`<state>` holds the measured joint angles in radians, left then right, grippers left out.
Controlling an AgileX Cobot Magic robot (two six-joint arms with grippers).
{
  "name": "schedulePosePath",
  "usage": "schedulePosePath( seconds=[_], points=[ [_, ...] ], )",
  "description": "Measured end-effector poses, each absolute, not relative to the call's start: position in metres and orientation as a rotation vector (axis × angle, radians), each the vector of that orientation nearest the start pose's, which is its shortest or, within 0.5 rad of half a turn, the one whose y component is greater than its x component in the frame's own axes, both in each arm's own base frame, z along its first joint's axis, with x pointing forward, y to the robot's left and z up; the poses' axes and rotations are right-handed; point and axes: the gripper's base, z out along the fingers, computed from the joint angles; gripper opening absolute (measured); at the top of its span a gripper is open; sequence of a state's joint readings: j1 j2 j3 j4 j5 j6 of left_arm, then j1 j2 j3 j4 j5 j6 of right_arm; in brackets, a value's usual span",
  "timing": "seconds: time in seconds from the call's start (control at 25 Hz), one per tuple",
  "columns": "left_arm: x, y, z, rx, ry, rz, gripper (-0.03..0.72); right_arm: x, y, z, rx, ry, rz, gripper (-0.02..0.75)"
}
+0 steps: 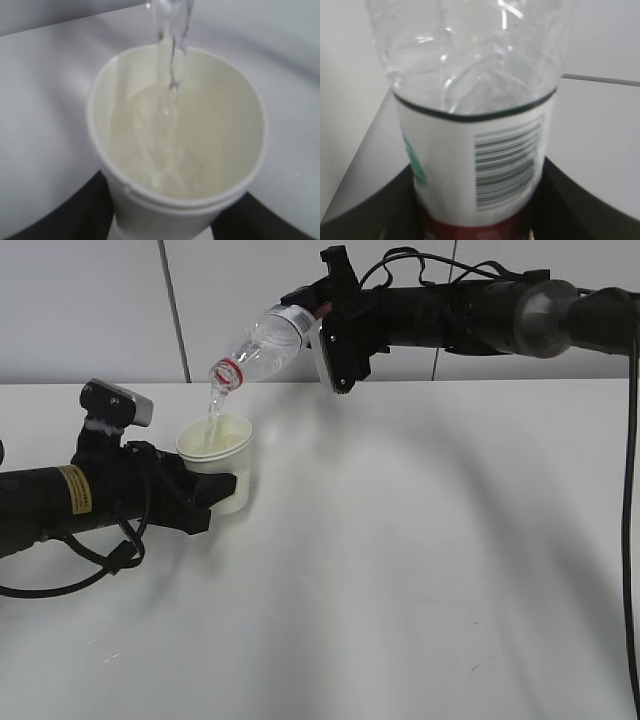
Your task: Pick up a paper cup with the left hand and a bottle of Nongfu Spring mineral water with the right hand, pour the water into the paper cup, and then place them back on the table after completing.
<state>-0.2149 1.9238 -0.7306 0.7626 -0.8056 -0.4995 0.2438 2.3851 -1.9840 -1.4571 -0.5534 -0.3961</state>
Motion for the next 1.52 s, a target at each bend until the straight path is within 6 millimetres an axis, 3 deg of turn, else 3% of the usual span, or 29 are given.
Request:
schedulePosePath(
  seconds=[0.32, 0.64, 1.08, 1.32, 1.52],
  points=[
    [0.322, -0.114, 0.130, 0.584, 1.872, -0.636, 0.356, 0.525, 0.179, 0.213, -1.680, 0.683, -0.555, 0.391],
    [0.328, -0.100, 0.136, 0.509, 1.818, -0.616, 0.356, 0.526, 0.179, 0.213, -1.530, 0.933, -0.332, 0.391],
    [0.329, -0.100, 0.136, 0.524, 1.809, -0.596, 0.356, 0.525, 0.179, 0.212, -1.113, 1.414, 0.186, 0.391],
    [0.329, -0.099, 0.134, 0.525, 1.835, -0.581, 0.356, 0.516, 0.176, 0.208, -1.109, 1.518, 0.447, 0.391],
    [0.329, -0.099, 0.133, 0.527, 1.840, -0.577, 0.356, 0.514, 0.155, 0.208, -1.068, 1.564, 0.626, 0.391]
  ],
)
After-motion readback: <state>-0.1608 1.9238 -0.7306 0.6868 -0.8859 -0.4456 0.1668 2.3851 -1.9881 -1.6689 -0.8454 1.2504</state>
